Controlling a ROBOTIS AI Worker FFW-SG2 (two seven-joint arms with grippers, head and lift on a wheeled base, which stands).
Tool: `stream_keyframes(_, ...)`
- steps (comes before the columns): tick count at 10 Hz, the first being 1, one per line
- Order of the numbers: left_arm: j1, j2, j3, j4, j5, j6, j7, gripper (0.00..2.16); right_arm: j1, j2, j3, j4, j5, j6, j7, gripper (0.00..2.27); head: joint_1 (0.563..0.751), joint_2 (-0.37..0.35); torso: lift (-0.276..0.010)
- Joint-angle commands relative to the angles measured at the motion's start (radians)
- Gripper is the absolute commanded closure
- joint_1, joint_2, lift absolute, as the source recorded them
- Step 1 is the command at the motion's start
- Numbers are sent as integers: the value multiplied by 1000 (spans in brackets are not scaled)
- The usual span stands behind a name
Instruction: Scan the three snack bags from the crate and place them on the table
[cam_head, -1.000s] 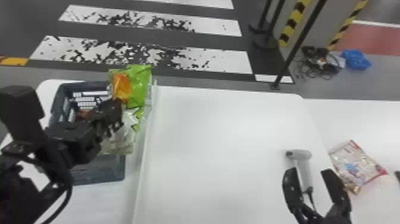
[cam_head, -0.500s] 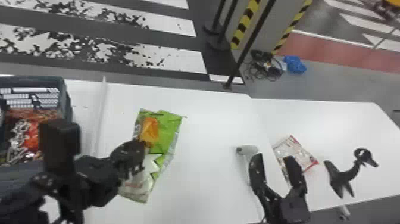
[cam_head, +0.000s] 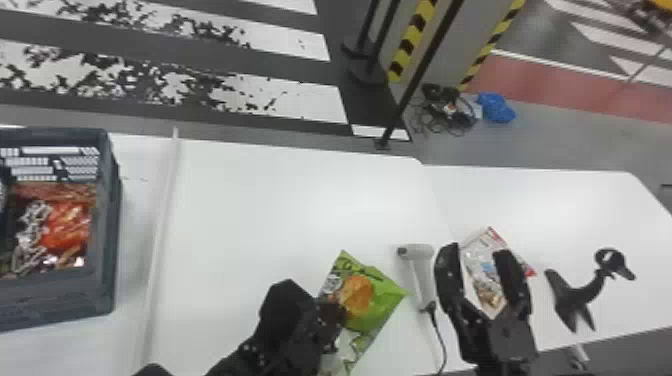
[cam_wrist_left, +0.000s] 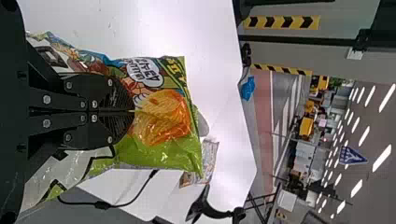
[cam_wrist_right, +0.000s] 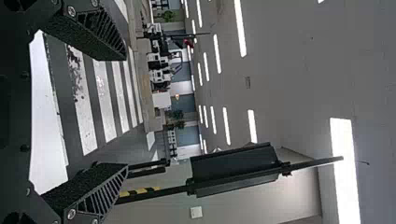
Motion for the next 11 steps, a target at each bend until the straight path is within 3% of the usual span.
stream_keyframes(1, -28, -19, -37, 107, -7, -79, 0, 2138, 0, 0, -4, -6, -2, 3, 2, 124, 695, -350, -37)
stream_keyframes(4, -53, -42, -40, 265, -12, -235, 31, 2132, 0, -2, -4, -5, -20, 3, 18, 124, 695, -350, -37)
stream_keyframes(5, -76, -53, -30, 317, -6, -253, 45, 1943, -1, -2, -2, -5, -25, 3, 22, 124, 695, -350, -37)
stream_keyframes(7, -95, -54, -9, 328, -6, -275, 57, -2, 6, -3, -4, -3, -28, 3, 38, 124, 695, -350, -37)
stream_keyframes(10, -82, -40, 13, 254, -18, -275, 94, 66, 31, -5, -11, -5, -33, -18, 51, 124, 695, -350, -37)
stream_keyframes(11, -28, -28, 60, 182, -20, -281, 100, 66, 38, -5, -11, -1, -33, -27, 65, 124, 695, -350, -37)
